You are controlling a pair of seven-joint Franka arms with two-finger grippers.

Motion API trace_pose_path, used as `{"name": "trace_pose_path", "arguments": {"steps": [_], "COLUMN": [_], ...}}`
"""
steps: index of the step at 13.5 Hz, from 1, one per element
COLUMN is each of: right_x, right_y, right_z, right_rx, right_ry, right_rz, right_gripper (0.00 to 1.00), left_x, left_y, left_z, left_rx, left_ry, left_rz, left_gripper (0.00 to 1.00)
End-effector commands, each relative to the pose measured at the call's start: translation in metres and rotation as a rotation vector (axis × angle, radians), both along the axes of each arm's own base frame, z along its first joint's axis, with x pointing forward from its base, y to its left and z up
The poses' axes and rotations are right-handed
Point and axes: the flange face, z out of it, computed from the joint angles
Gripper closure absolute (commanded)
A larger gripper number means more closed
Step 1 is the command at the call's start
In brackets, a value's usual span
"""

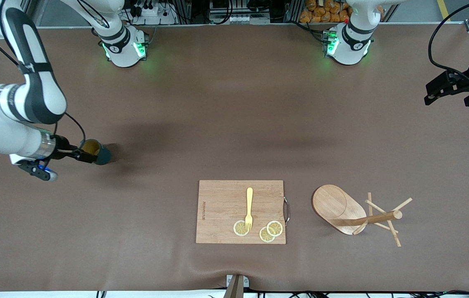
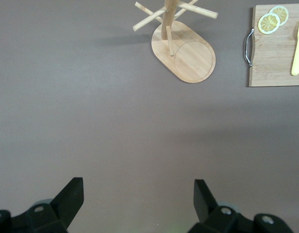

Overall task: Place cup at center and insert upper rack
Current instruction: 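Reach the right gripper to the teal mug and grasp its body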

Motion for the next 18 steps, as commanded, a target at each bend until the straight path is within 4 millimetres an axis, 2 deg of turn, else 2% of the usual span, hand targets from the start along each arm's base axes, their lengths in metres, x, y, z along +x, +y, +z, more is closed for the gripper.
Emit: {"name": "trace_pose_path", "arguments": {"steps": [1,6,7,10,12,13,16,18], "right_x": [-0.002,-0.008,-0.010,-0.009,-0.010,-0.010,-0.010,-0.006], "right_y": [-0.007,-0.014,-0.016,-0.024,-0.025,-0.025,-0.023,-0.009], "right_z": [-0.033,-0.069,-0.071,-0.072,-0.073,-0.073,-0.071,-0.060], "right_rx": [0.010,-0.026,-0.028,-0.049,-0.054,-0.054,-0.063,-0.071], "right_ry": [0.028,0.054,0.052,0.042,0.043,0.043,0.044,0.038], "right_rz": [-0.046,-0.114,-0.118,-0.108,-0.105,-0.105,-0.094,-0.097], "right_gripper": [0.00,0.00,0.03,0.63,0.96,1.00,1.00,1.00], "left_x": [-0.002,0.000,0.000,-0.001,-0.001,-0.001,-0.001,-0.005], "left_y": [0.000,-0.003,-0.003,-0.003,-0.002,-0.002,-0.002,-0.001], "left_z": [0.003,-0.002,-0.001,-0.001,-0.001,-0.001,-0.001,0.002], "left_rx": [-0.004,-0.008,-0.008,-0.008,-0.009,-0.009,-0.007,-0.008], "left_ry": [0.003,0.012,0.011,0.014,0.014,0.013,0.012,0.011], "left_rz": [0.010,0.003,0.003,0.002,0.003,0.003,0.003,0.009], "left_gripper": [0.00,0.00,0.00,0.00,0.00,0.00,0.00,0.00]}}
